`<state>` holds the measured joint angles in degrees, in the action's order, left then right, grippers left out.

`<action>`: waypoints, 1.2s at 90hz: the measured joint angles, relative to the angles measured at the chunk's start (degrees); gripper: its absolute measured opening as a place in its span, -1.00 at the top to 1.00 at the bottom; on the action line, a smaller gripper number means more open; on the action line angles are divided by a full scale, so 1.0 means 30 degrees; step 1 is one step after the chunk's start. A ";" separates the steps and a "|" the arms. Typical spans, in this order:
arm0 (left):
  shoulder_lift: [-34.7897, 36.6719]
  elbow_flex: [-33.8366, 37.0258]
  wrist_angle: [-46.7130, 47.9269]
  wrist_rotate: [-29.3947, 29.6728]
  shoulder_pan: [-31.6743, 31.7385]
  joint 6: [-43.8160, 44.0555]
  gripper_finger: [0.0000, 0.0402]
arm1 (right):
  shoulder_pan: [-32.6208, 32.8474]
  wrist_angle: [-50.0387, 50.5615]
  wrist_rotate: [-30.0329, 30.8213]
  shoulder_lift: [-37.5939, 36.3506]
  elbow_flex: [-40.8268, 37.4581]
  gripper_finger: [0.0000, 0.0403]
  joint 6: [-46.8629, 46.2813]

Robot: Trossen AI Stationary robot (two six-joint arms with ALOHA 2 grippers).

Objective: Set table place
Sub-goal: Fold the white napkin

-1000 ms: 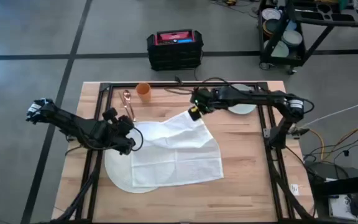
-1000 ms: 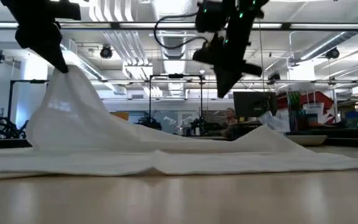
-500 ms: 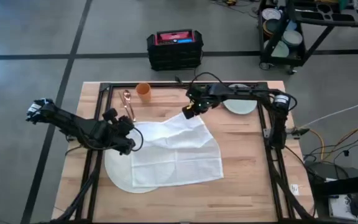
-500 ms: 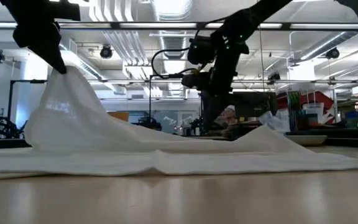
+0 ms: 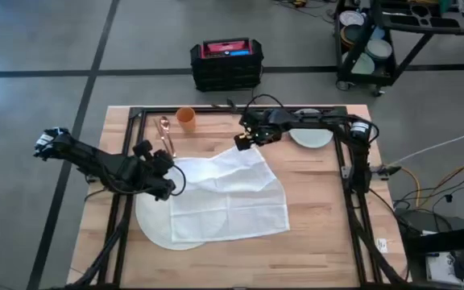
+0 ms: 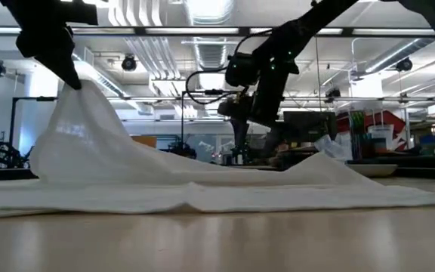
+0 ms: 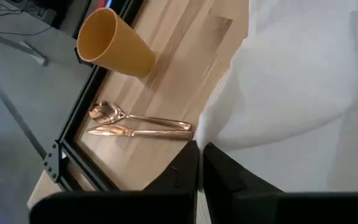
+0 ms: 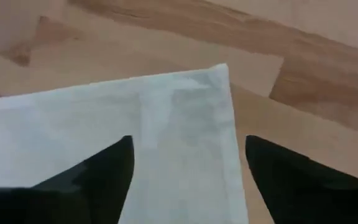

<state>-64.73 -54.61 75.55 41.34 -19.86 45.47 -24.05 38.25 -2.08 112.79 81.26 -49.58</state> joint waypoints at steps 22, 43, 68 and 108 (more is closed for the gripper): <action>0.0000 0.0000 -0.0169 0.0027 0.0000 0.0003 1.00 | -0.0071 -0.0003 0.1076 0.1595 0.1442 -0.34 -0.2149; 0.0000 0.0000 -0.0405 0.0036 0.0000 0.0007 1.00 | -0.0255 0.1172 0.1284 0.3415 0.3432 -0.28 -0.2493; 0.0000 0.0000 -0.0554 0.0036 0.0000 0.0007 1.00 | -0.0285 0.2711 0.1335 0.4086 0.3895 -0.24 -0.2411; 0.0000 0.0488 -0.0692 0.0007 0.0000 0.0007 1.00 | -0.0372 0.3433 0.1431 0.4569 0.3815 0.96 -0.1780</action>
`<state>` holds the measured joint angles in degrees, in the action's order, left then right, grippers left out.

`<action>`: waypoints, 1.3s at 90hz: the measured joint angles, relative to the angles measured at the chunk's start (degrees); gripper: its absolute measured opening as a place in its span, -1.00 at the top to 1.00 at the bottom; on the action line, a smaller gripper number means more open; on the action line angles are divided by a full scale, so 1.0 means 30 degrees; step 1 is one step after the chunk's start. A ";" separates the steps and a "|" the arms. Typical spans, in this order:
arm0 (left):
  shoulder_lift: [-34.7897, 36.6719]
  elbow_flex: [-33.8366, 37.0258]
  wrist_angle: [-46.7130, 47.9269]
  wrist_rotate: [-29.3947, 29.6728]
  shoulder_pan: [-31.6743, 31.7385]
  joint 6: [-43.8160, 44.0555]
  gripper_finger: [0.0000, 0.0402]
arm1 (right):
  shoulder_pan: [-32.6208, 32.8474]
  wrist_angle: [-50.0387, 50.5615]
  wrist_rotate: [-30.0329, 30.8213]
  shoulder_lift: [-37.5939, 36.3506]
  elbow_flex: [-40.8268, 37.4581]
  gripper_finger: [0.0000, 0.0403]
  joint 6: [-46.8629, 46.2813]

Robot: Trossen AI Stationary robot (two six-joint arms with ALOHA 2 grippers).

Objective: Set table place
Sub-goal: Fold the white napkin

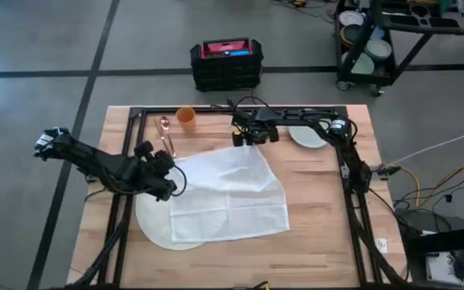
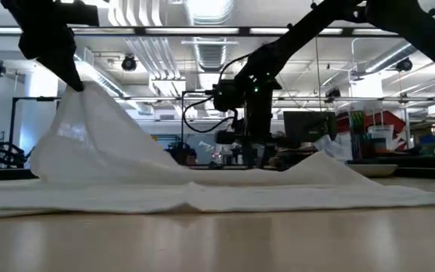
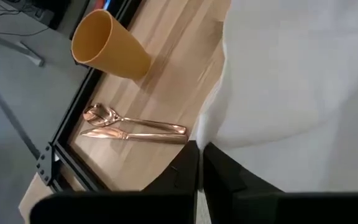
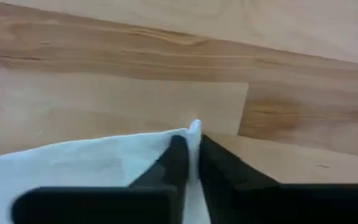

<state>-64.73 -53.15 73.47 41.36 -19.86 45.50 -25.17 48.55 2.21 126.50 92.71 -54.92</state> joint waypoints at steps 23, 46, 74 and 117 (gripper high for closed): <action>-0.0007 0.0131 -0.0044 -0.0521 -0.0007 0.0044 1.00 | 0.0221 0.0463 0.0049 -0.0833 -0.0090 0.99 0.1035; -0.0007 0.0139 -0.0123 -0.0525 -0.0007 0.0065 1.00 | 0.0688 0.2697 0.0868 -0.3153 -0.0124 1.00 0.2615; -0.0007 0.0139 -0.0087 -0.0517 0.0000 -0.0007 1.00 | 0.0729 0.4115 0.2896 -0.5506 -0.0124 1.00 0.3574; 0.0000 0.0139 -0.0087 -0.0418 -0.0007 -0.0972 1.00 | 0.0767 0.5814 0.4060 -0.6564 -0.0233 1.00 0.4680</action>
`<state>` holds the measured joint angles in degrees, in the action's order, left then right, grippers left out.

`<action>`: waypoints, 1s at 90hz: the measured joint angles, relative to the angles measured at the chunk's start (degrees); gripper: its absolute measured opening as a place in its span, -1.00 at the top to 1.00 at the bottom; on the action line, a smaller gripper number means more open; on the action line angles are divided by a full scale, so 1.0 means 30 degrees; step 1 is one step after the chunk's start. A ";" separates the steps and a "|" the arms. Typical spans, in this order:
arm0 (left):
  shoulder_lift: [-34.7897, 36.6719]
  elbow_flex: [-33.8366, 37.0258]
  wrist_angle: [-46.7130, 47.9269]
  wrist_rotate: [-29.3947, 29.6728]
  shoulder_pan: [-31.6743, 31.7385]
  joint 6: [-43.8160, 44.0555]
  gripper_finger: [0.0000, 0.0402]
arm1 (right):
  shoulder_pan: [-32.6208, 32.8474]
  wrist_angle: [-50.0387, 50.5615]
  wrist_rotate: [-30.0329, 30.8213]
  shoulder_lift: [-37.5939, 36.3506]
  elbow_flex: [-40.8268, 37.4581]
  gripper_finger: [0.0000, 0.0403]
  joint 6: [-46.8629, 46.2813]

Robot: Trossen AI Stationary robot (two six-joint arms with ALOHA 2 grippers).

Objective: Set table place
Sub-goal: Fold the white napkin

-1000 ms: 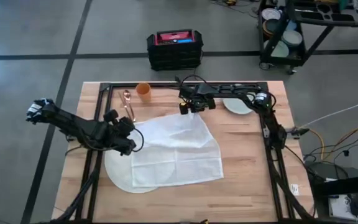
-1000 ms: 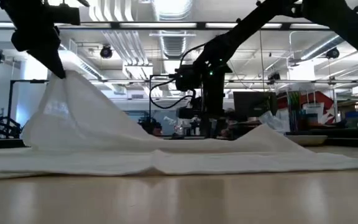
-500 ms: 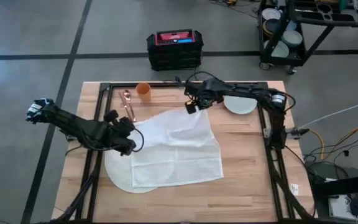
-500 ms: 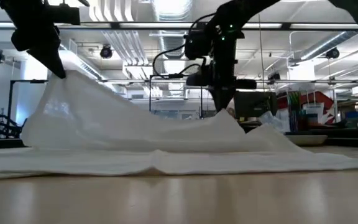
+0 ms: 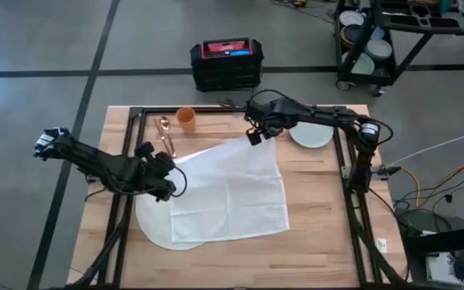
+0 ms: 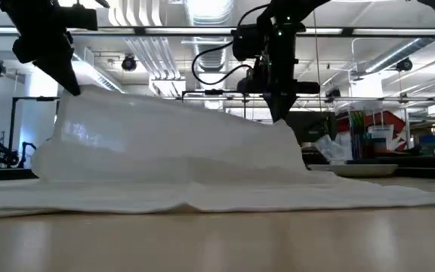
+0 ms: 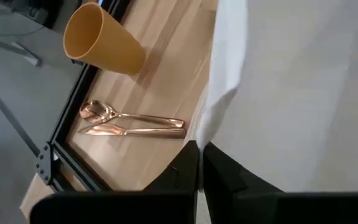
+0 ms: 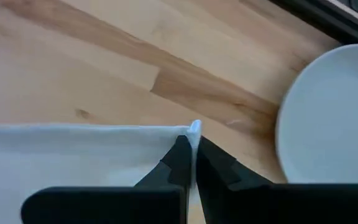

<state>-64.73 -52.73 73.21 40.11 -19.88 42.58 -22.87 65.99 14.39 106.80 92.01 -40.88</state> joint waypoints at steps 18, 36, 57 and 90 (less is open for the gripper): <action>0.0000 0.0000 0.0057 0.1563 0.0042 -0.0536 1.00 | 0.0143 0.0645 0.0213 -0.0234 -0.0007 1.00 0.0413; 0.0000 0.0000 0.0039 0.3410 0.0123 -0.0544 1.00 | 0.0114 0.1139 0.0747 -0.0832 -0.0014 1.00 0.0641; 0.0000 0.0000 0.0023 0.4908 0.0168 -0.0968 1.00 | 0.0121 0.1605 0.1231 -0.1173 -0.0066 1.00 0.0809; 0.0000 0.0000 0.0026 0.5960 0.0160 -0.1826 0.97 | 0.0428 0.2257 0.1647 -0.1522 -0.0066 1.00 0.0920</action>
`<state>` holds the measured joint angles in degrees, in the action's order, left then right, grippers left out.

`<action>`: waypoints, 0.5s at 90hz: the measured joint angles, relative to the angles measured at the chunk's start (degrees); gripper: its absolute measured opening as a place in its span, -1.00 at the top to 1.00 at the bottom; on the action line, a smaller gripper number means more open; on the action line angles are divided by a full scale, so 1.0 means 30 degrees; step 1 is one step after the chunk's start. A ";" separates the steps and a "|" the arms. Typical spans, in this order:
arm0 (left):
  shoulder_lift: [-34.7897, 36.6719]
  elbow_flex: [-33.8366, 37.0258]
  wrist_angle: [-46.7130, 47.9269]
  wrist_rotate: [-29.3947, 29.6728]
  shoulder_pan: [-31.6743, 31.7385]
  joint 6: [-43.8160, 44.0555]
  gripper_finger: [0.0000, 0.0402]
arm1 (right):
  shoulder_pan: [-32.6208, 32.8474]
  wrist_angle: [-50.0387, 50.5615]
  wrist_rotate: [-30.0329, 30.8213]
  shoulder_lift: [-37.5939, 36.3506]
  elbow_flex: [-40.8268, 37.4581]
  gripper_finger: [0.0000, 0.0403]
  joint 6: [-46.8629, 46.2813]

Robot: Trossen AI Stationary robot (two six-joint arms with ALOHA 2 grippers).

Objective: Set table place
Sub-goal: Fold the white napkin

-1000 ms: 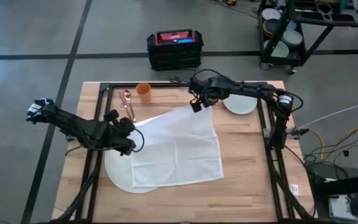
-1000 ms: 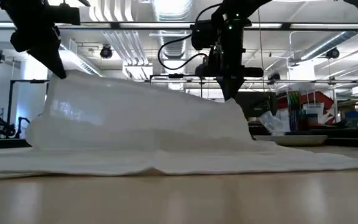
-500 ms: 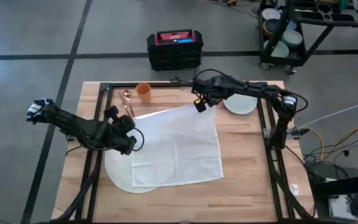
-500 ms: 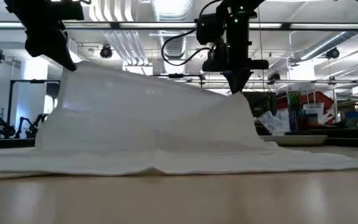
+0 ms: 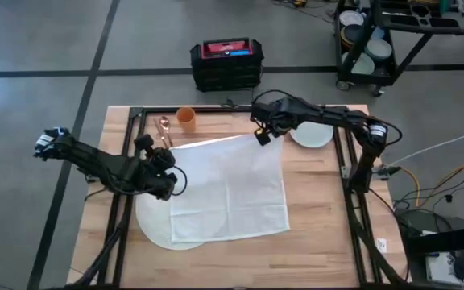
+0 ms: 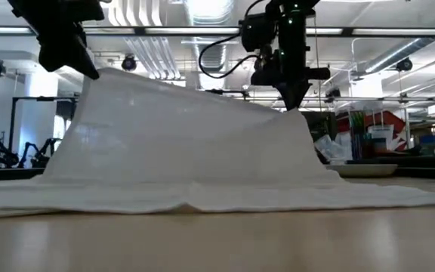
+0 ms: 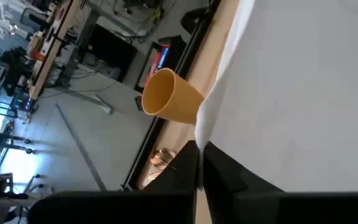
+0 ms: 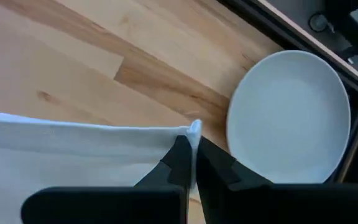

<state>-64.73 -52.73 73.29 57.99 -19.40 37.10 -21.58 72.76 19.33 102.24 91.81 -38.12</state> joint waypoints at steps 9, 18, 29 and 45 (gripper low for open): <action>0.0000 0.0000 0.0003 -0.0005 0.0000 0.0000 0.98 | 0.0392 0.0468 0.0000 -0.0333 0.0000 1.00 -0.0287; 0.0000 0.0000 0.0010 -0.0021 0.0006 0.0000 0.98 | 0.0908 0.0943 0.0000 -0.0747 0.0000 1.00 -0.0564; 0.0000 -0.0004 0.0039 -0.0481 0.0006 0.0000 0.98 | 0.1639 0.1207 0.0058 -0.1209 0.0000 1.00 -0.1193; 0.0000 -0.0007 0.0043 -0.2116 0.0003 0.0007 0.98 | 0.2715 0.1297 0.0014 -0.1421 0.0000 1.00 -0.1935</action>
<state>-64.73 -52.75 73.42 51.64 -19.39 37.12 -13.44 76.65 19.38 97.97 91.81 -43.93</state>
